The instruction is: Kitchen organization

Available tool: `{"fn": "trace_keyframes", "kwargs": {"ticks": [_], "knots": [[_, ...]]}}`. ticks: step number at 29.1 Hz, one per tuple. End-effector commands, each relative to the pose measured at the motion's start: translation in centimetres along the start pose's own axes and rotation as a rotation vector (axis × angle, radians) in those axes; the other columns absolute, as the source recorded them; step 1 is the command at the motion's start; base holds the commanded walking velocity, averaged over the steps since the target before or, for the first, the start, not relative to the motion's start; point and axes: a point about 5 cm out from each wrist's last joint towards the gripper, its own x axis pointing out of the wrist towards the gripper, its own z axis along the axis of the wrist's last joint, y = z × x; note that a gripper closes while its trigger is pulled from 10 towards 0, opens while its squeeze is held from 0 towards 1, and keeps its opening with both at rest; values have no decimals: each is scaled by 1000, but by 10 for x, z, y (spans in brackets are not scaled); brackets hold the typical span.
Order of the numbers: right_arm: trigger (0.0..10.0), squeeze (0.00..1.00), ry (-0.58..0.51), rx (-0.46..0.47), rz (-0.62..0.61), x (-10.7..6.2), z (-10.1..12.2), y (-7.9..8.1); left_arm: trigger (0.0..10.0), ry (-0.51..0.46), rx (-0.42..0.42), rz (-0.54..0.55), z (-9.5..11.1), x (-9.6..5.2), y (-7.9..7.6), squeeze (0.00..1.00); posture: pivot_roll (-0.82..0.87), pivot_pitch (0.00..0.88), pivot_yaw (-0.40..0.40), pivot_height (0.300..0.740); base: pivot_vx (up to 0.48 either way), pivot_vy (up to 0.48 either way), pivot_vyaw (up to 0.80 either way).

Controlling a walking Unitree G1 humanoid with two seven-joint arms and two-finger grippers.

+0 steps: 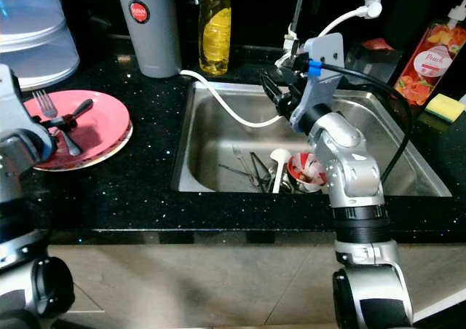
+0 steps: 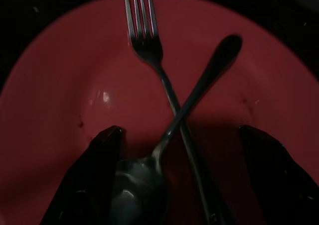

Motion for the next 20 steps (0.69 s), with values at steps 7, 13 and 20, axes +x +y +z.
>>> {"fn": "trace_keyframes", "kwargs": {"ticks": [7, 13, 20], "knots": [[10000, 0, 4, -4, 1, -1, 0, 0, 5059, 121, 119, -13, -25, 7, 6, 0, 270, 0, -68, 740, 0, 0, 0], [10000, 0, 1, -4, 0, -1, 0, 0, 0, 127, 108, -10, -31, 9, 6, 0, 270, 0, -68, 740, 0, 0, 0], [10000, 0, 1, -5, 1, -1, 1, 0, 0, 68, 119, 18, -23, 9, 7, 0, 270, 0, -68, 740, 0, 0, 0]]}}
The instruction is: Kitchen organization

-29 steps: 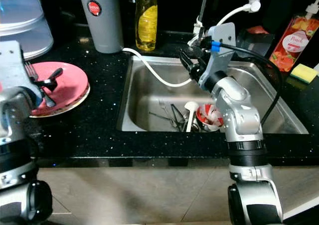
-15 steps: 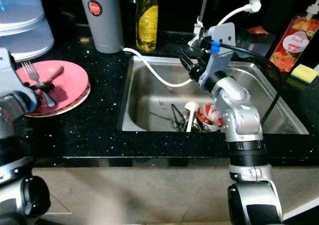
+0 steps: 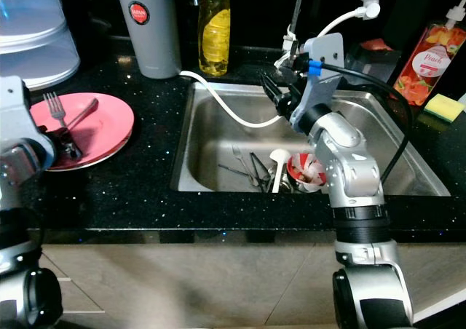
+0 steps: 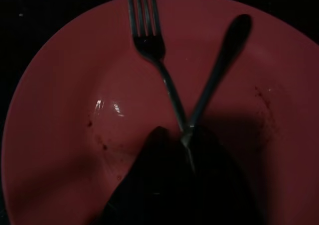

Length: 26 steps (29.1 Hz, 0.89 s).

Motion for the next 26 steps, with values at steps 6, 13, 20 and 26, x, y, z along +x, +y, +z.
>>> {"fn": "trace_keyframes", "kwargs": {"ticks": [6, 13, 20, 26], "knots": [[10000, 0, 0, -5, 1, 0, 1, 0, 0, -162, 132, 96, 16, -2, 1, 0, 267, 0, -73, 740, 0, 0, 0], [10000, 0, -7, 12, 5, 0, 2, 1, 10000, -372, 247, -38, 42, -23, -30, 0, 266, 0, -75, 740, 0, 0, 0], [10000, 0, -55, 150, 60, -1, 10, 5, 10000, -481, 400, -243, 44, -38, -66, 0, 267, 0, -74, 740, 0, 0, 0], [10000, 0, -106, 373, 221, -3, 20, 25, 10000, -595, 512, -498, 39, -65, -103, 0, 262, 0, -74, 740, 0, 0, 0]]}}
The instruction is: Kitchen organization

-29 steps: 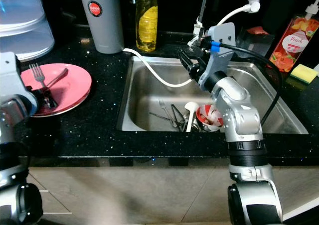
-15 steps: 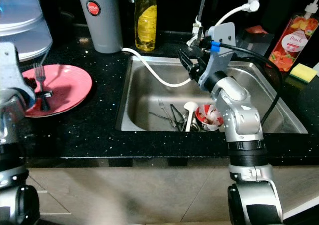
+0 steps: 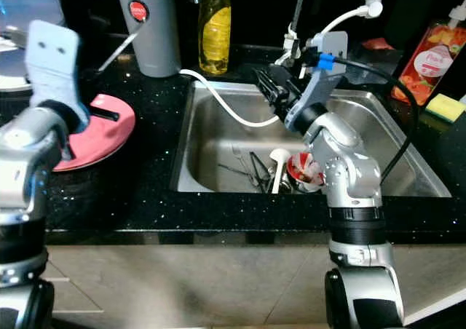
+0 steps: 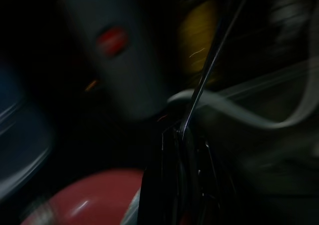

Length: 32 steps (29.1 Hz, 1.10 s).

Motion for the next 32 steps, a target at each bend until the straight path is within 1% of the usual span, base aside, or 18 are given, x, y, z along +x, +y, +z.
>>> {"fn": "trace_keyframes", "kwargs": {"ticks": [1, 2, 3, 4, 5, 6, 8, 9, 10, 11, 12, 14, 17, 23, 27, 32], "knots": [[10000, 0, -15, 39, 40, -1, 5, 5, 10000, -72, 30, -79, 12, -4, -12, 0, 263, 0, -76, 740, 0, 0, 0], [10000, 0, -15, 39, 40, -1, 5, 5, 10000, -72, 30, -79, 12, -4, -12, 0, 263, 0, -76, 740, 0, 0, 0], [10000, 0, -18, 66, 52, 0, 4, 7, 10000, -86, 45, -120, 14, -5, -18, 0, 264, 0, -76, 740, 0, 0, 0], [10000, 0, -18, 66, 52, 0, 4, 7, 10000, -86, 45, -120, 14, -5, -18, 0, 264, 0, -76, 740, 0, 0, 0], [10000, 0, -38, 159, 97, 3, 3, 15, 10000, -126, 67, -234, 19, -10, -31, 0, 264, 0, -76, 740, 0, 0, 0], [10000, 0, -38, 159, 97, 3, 3, 15, 10000, -126, 67, -234, 19, -10, -31, 0, 264, 0, -76, 740, 0, 0, 0], [10000, 0, -54, 228, 178, 3, 5, 25, 10000, -164, 46, -323, 24, -16, -38, 0, 264, 0, -77, 740, 0, 0, 0], [10000, 0, -61, 240, 213, 1, 6, 30, 10000, -175, 30, -351, 25, -18, -40, 0, 265, 0, -76, 740, 0, 0, 0], [10000, 0, -61, 240, 213, 1, 6, 30, 10000, -175, 30, -351, 25, -18, -40, 0, 265, 0, -76, 740, 0, 0, 0], [10000, 0, -66, 243, 252, 0, 8, 36, 10000, -180, 22, -392, 26, -21, -44, 0, 265, 0, -76, 740, 0, 0, 0], [10000, 0, -66, 243, 252, 0, 8, 36, 10000, -180, 22, -392, 26, -21, -44, 0, 265, 0, -76, 740, 0, 0, 0], [10000, 0, -66, 243, 265, 0, 8, 39, 10000, -172, 16, -426, 25, -23, -47, 0, 264, 0, -77, 740, 0, 0, 0], [10000, 0, -72, 246, 284, 1, 8, 43, 10000, -168, 8, -429, 24, -21, -47, 0, 262, 0, -75, 740, 0, 0, 0], [10000, 0, -81, 249, 290, -1, 11, 45, 10000, -170, -3, -448, 23, -21, -49, 0, 260, 0, -72, 740, 0, 0, 0], [10000, 0, -84, 250, 318, -5, 13, 47, 10000, -186, -59, -397, 26, -17, -41, 0, 260, 0, -72, 740, 0, 0, 0], [10000, 0, -87, 246, 314, -6, 13, 47, 10000, -199, -56, -460, 28, -23, -45, 0, 258, 0, -71, 740, 0, 0, 0]]}}
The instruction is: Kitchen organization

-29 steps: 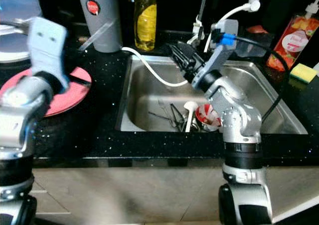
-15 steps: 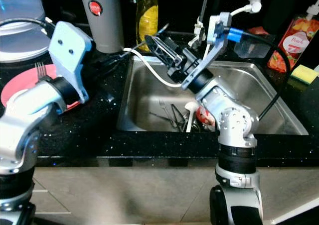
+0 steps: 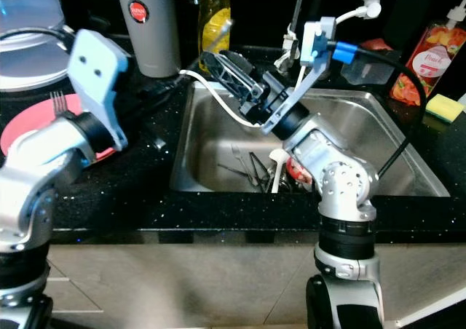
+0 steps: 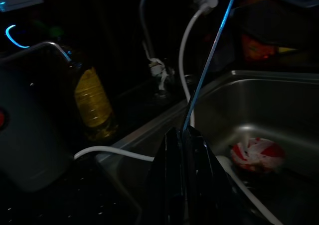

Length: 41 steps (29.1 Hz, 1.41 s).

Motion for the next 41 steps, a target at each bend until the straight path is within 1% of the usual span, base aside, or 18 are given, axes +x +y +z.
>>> {"fn": "trace_keyframes", "kwargs": {"ticks": [1, 3, 4, 5, 7, 14, 16, 20, 24, 25, 26, 27, 28, 29, 31, 32, 41], "knots": [[10000, 0, 1, -21, -19, -3, 1, -1, 10000, -10, -11, -63, 1, -1, -10, 0, 258, 0, -71, 740, 0, 0, 0], [10000, 0, 4, -26, -25, -3, 1, -1, 10000, -12, -13, -66, 1, -1, -10, 0, 258, 0, -71, 740, 0, 0, 0], [10000, 0, 18, -53, -51, -3, 0, -4, 10000, -14, -15, -77, 1, -1, -12, 0, 259, 0, -73, 740, 0, 0, 0], [10000, 0, 38, -100, -92, -2, -3, -8, 10000, -15, -20, -97, 2, -2, -14, 0, 259, 0, -73, 740, 0, 0, 0], [10000, 0, 44, -127, -120, 0, -4, -10, 10000, -12, -23, -108, 1, -2, -16, 0, 259, 0, -73, 740, 0, 0, 0], [10000, 0, 35, -149, -150, 0, -2, -13, 10000, 12, -29, -120, -3, -3, -18, 0, 260, 0, -74, 740, 0, 0, 0], [10000, 0, 28, -153, -144, 0, -2, -13, 10000, 49, -33, -98, -10, -1, -17, 0, 260, 0, -74, 740, 0, 0, 0], [10000, 0, 10, -151, -112, 0, 0, -9, 10000, 99, -15, -84, -18, 1, -17, 0, 258, 0, -74, 740, 0, 0, 0], [10000, 0, 6, -155, -104, 0, 1, -7, 10000, 93, -24, -83, -17, 1, -17, 0, 258, 0, -74, 740, 0, 0, 0], [9569, 0, 6, -156, -105, 0, 1, -7, 10000, 91, -23, -87, -17, 1, -17, 0, 258, 0, -74, 740, 0, 0, 0], [8667, 0, 5, -156, -104, 0, 1, -7, 10000, 91, -22, -86, -16, 1, -17, 0, 257, 0, -73, 740, 0, 0, 0], [4627, 0, 6, -157, -104, 0, 1, -7, 10000, 89, -22, -83, -16, 1, -17, 0, 257, 0, -73, 740, 0, 0, 0], [4627, 0, 6, -157, -104, 0, 1, -7, 10000, 88, -22, -80, -16, 1, -16, 0, 257, 0, -73, 740, 0, 0, 0], [1451, 0, 5, -156, -103, 0, 1, -7, 10000, 85, -24, -78, -15, 1, -16, 0, 259, 0, -74, 740, 0, 0, 0], [1451, 0, 5, -155, -103, 0, 1, -7, 10000, 82, -26, -78, -14, 1, -16, 0, 259, 0, -74, 740, 0, 0, 0], [0, 0, 5, -155, -103, 0, 1, -7, 10000, 78, -28, -78, -14, 1, -16, 0, 258, 0, -73, 740, 0, 0, 0], [0, 0, 2, -146, -79, 0, 0, -5, 10000, 51, -50, -75, -10, 1, -17, 0, 260, 0, -76, 740, 0, 0, 0]]}}
